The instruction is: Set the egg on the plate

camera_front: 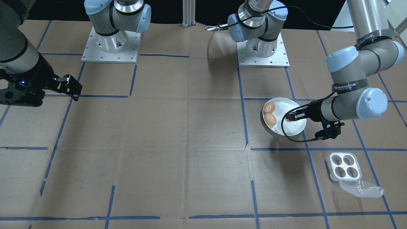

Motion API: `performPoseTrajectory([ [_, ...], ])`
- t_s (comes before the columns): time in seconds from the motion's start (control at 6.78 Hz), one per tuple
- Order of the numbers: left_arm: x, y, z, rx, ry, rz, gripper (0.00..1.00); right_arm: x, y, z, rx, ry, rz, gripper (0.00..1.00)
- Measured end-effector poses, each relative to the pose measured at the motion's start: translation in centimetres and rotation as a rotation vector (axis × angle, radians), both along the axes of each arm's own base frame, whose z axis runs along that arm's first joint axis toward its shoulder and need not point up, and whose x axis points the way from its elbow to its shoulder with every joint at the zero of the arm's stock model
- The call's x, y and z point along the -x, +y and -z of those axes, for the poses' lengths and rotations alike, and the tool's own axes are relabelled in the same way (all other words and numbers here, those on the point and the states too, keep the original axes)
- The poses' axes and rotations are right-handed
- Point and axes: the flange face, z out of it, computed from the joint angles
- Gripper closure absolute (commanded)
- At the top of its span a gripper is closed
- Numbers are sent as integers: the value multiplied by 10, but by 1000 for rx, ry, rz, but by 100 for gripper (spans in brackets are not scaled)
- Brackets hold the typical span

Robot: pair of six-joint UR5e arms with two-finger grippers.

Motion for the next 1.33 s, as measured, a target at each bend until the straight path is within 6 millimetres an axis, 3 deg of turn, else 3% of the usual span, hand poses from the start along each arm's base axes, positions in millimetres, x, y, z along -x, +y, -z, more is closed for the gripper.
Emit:
performPoseTrajectory([
  [0.44, -16, -12, -17, 66, -145, 56, 0, 0, 0, 0, 0, 0, 0, 0],
  [0.74, -11, -50, -65, 305, -256, 89, 0, 0, 0, 0, 0, 0, 0, 0],
  [0.89, 7, -70, -98, 394, -285, 125, 0, 0, 0, 0, 0, 0, 0, 0],
  [1.03, 37, -88, -133, 454, -294, 175, 0, 0, 0, 0, 0, 0, 0, 0],
  [1.18, 80, -99, -164, 506, -278, 232, 0, 0, 0, 0, 0, 0, 0, 0],
  [1.33, 127, -98, -187, 538, -223, 275, 0, 0, 0, 0, 0, 0, 0, 0],
])
